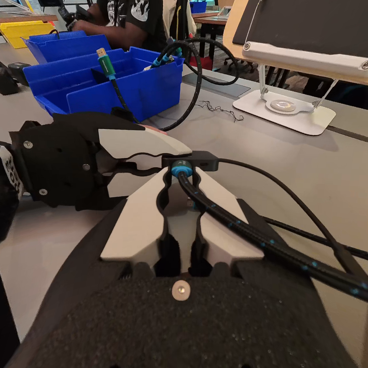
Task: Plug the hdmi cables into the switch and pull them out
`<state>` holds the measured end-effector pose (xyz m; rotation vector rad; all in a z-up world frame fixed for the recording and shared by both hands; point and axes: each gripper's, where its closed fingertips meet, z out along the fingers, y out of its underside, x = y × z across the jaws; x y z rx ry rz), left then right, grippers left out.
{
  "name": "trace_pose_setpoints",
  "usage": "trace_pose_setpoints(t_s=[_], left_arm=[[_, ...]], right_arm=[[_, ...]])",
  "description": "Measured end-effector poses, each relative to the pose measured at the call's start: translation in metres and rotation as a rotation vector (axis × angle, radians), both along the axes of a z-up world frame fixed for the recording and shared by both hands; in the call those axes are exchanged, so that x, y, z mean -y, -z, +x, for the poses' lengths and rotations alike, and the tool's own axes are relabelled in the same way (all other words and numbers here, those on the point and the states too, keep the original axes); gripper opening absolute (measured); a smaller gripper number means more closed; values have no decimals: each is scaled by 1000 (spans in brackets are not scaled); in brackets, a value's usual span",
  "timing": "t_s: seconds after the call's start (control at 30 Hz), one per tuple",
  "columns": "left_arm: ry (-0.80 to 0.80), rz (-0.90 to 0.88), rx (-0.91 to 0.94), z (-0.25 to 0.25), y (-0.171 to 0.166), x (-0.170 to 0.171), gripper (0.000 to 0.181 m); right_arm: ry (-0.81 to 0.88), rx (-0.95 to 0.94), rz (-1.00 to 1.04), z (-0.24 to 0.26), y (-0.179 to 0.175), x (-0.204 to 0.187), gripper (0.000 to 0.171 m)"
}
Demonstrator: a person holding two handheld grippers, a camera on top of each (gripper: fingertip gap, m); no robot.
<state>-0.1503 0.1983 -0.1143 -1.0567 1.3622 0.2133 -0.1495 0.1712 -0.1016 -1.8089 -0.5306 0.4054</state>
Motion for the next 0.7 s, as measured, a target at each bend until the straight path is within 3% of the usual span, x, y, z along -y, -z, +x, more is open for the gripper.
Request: trace_pose_setpoints(t_s=[0.1, 0.13, 0.2, 0.3, 0.43, 0.57, 0.7], left_arm=[[-40, -13, 0, -4, 1, -6, 13], [-170, -75, -37, -23, 14, -29, 14], [-175, -115, 45, -48, 10, -49, 14], [-133, -118, 107, -25, -19, -34, 14], [-155, -137, 43, -25, 7, -34, 14], [-198, -182, 83, -37, 9, -41, 14], [-214, -201, 91, -46, 11, -46, 14]], right_arm=[[5, 14, 34, 2, -3, 2, 20], [26, -19, 81, 7, -14, 4, 20], [70, -81, 118, 32, -36, 8, 20], [54, -135, 92, 53, -37, 16, 20], [0, -152, 88, 51, -41, 17, 20], [-68, -218, 74, 43, -44, 24, 20], [-215, -256, 125, 34, -76, 39, 20]])
